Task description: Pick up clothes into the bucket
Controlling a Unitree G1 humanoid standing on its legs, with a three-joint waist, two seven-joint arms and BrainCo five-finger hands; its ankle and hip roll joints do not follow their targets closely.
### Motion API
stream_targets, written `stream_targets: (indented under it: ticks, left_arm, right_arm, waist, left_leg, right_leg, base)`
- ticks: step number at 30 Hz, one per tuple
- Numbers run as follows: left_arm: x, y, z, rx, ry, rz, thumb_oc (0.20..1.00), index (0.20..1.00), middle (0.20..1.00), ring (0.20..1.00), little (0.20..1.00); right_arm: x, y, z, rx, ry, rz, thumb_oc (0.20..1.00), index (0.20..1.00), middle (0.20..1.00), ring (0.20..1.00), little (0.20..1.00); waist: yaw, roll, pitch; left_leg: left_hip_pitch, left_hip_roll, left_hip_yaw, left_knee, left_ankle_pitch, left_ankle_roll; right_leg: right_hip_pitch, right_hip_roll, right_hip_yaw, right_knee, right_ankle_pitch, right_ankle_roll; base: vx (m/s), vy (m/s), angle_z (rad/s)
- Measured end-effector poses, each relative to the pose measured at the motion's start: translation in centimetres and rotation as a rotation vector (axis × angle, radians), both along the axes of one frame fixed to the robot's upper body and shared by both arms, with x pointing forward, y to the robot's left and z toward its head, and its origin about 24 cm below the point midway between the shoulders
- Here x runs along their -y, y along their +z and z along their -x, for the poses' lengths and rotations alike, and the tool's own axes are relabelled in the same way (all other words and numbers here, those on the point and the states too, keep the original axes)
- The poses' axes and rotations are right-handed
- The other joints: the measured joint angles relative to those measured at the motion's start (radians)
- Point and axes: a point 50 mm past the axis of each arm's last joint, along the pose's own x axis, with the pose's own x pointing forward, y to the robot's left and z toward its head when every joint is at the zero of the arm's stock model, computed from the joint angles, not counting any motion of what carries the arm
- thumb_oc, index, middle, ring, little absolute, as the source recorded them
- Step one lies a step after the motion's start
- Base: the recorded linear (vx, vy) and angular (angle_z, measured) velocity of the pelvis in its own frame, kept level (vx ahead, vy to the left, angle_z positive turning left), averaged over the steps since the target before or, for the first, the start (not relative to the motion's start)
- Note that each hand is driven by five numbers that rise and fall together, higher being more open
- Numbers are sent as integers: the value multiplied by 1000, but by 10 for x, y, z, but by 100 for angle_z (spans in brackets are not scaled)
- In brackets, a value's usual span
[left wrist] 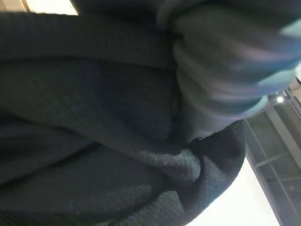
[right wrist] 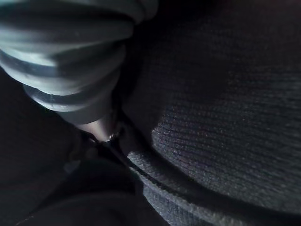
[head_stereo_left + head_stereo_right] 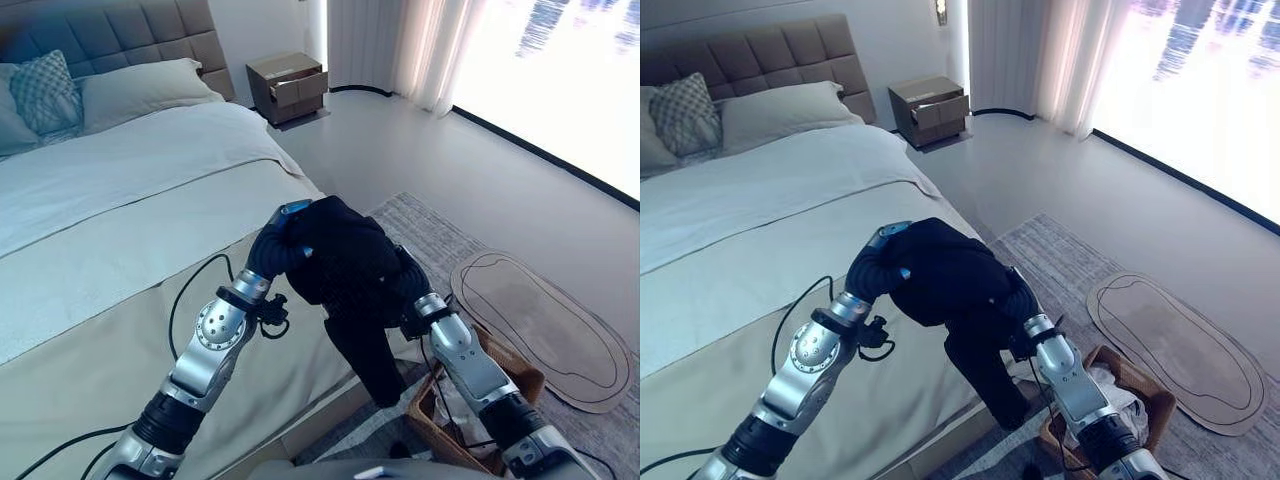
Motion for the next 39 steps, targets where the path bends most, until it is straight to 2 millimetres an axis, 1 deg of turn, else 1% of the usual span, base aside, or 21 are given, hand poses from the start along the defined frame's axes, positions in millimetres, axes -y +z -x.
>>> stream_targets:
  ticks: [5,6,7,10,12,13,14,15,16,17,18,19,20,22,23,24,27,31,36,39]
  left_arm:
    - [0,0,0,0,2,3,200,200,200,200,200]
    - [0,0,0,0,2,3,250,250,250,250,250]
    - [0,0,0,0,6,4,1000,1000,1000,1000,1000]
    - [-2,0,0,0,24,12,1000,1000,1000,1000,1000]
    - [-5,1,-1,2,44,28,1000,1000,1000,1000,1000]
    - [-6,-3,0,-12,51,38,1000,1000,1000,1000,1000]
    - [-7,-12,3,-45,59,42,1000,1000,1000,1000,1000]
    - [-8,-14,3,-51,60,45,1000,1000,1000,1000,1000]
    - [-11,-28,5,-115,84,52,1000,1000,1000,1000,1000]
    - [-13,-35,7,-142,89,51,1000,1000,1000,1000,1000]
    - [-18,-51,11,-206,108,41,1000,1000,1000,1000,1000]
    - [-20,-59,14,-241,120,36,1000,1000,1000,1000,1000]
    - [-26,-76,20,-313,137,19,1000,1000,1000,1000,1000]
    - [-31,-93,26,-383,145,-7,1000,1000,1000,1000,1000]
    - [-36,-102,31,-422,153,-26,1000,1000,1000,1000,1000]
    - [-38,-104,34,-434,155,-33,1000,1000,1000,1000,1000]
    - [-49,-111,43,-464,165,-53,1000,1000,1000,1000,1000]
    - [-59,-109,42,-463,174,-40,1000,1000,1000,1000,1000]
    - [-63,-109,44,-469,162,-58,1000,1000,1000,1000,1000]
    - [-61,-110,45,-471,147,-62,1000,1000,1000,1000,1000]
  right_arm:
    - [0,1,-1,9,-10,1,200,200,200,200,200]
    - [0,2,-1,10,-12,1,200,200,200,200,200]
    - [1,2,-1,12,-17,0,200,200,200,200,200]
    - [4,1,-1,14,-41,0,200,200,200,200,200]
    - [11,1,-1,14,-76,-1,200,200,200,200,200]
    - [21,-1,1,10,-121,-7,200,200,200,200,200]
    - [29,-3,3,3,-167,-8,200,200,200,200,200]
    - [34,-5,4,-1,-189,-10,200,200,200,200,200]
    - [46,-8,8,-13,-246,-10,200,200,200,200,200]
    - [51,-9,10,-16,-271,-8,200,200,200,200,200]
    - [66,-13,15,-28,-340,-10,200,200,200,200,200]
    - [70,-15,17,-33,-362,-8,200,200,200,200,200]
    - [79,-16,21,-38,-404,-4,200,200,200,200,200]
    - [93,-18,25,-40,-464,4,200,200,200,200,200]
    - [100,-18,26,-38,-495,16,200,200,200,200,200]
    - [103,-17,26,-36,-510,21,200,200,200,200,200]
    - [121,-18,29,-29,-600,51,200,200,200,200,200]
    - [149,-15,38,-15,-734,68,200,200,200,200,200]
    - [167,-6,42,26,-819,79,200,200,200,200,200]
    - [179,4,44,65,-863,97,200,200,200,200,200]
  waist:
    - [5,0,0]
    - [4,0,0]
    - [4,0,0]
    - [4,0,0]
    - [4,0,0]
    - [4,1,-1]
    - [1,0,-1]
    - [2,1,-2]
    - [3,2,-3]
    - [-1,2,-3]
    - [3,2,-4]
    - [2,2,-4]
    - [-2,2,-5]
    - [-4,1,-4]
    - [-1,1,-5]
    - [-3,1,-5]
    - [-1,1,-5]
    - [-5,-1,-5]
    - [-22,-3,-5]
    - [-29,-3,-5]
  left_leg:
    - [0,1,-2,0,0,0]
    - [0,1,-2,0,0,0]
    - [0,0,-2,0,0,0]
    - [0,1,-2,0,0,0]
    - [0,0,-3,0,0,0]
    - [0,0,-3,-1,0,0]
    - [0,-1,-2,-2,0,0]
    - [1,-1,-1,-3,0,0]
    - [4,-1,1,-4,0,0]
    - [4,0,4,-6,0,1]
    - [13,0,13,-13,0,1]
    - [17,1,16,-15,0,0]
    - [20,1,20,-17,-1,1]
    - [19,-1,25,-17,-1,1]
    - [23,2,39,-16,-8,11]
    - [23,0,45,-15,-8,11]
    - [38,-2,70,-26,-12,12]
    - [34,-6,73,-26,-12,12]
    - [31,-14,86,-26,-15,15]
    - [31,-28,111,-26,-21,25]
  right_leg:
    - [1,1,-1,0,0,0]
    - [1,1,-1,0,0,0]
    - [1,1,-2,0,0,0]
    - [1,1,-2,0,0,0]
    - [1,1,-2,0,0,0]
    - [1,1,-2,0,0,0]
    - [-2,1,-2,0,0,0]
    - [0,0,-1,0,0,0]
    - [0,0,0,0,0,0]
    - [-2,0,3,0,0,0]
    - [-1,0,11,-1,0,0]
    - [-1,1,13,-1,-1,0]
    - [-1,0,17,-2,-1,1]
    - [-9,1,25,0,-1,1]
    - [-10,1,37,-2,-2,1]
    - [-17,1,43,-1,-1,2]
    - [-22,0,69,-3,1,4]
    - [-24,-6,72,-2,2,7]
    - [-37,-9,87,0,4,9]
    - [-55,-21,116,0,10,18]
  base:
    - [0,0,0]
    - [0,0,0]
    - [0,0,0]
    - [0,0,0]
    - [0,0,0]
    - [0,0,0]
    - [0,0,0]
    - [-17,8,-4]
    - [-5,7,-5]
    - [-8,12,-13]
    - [-2,6,-13]
    - [-6,6,-15]
    - [-27,7,-10]
    - [-15,19,-14]
    - [21,26,-21]
    - [20,50,-29]
    - [-9,42,-21]
    - [17,46,-4]
    - [-5,76,-7]
    - [-10,111,-25]
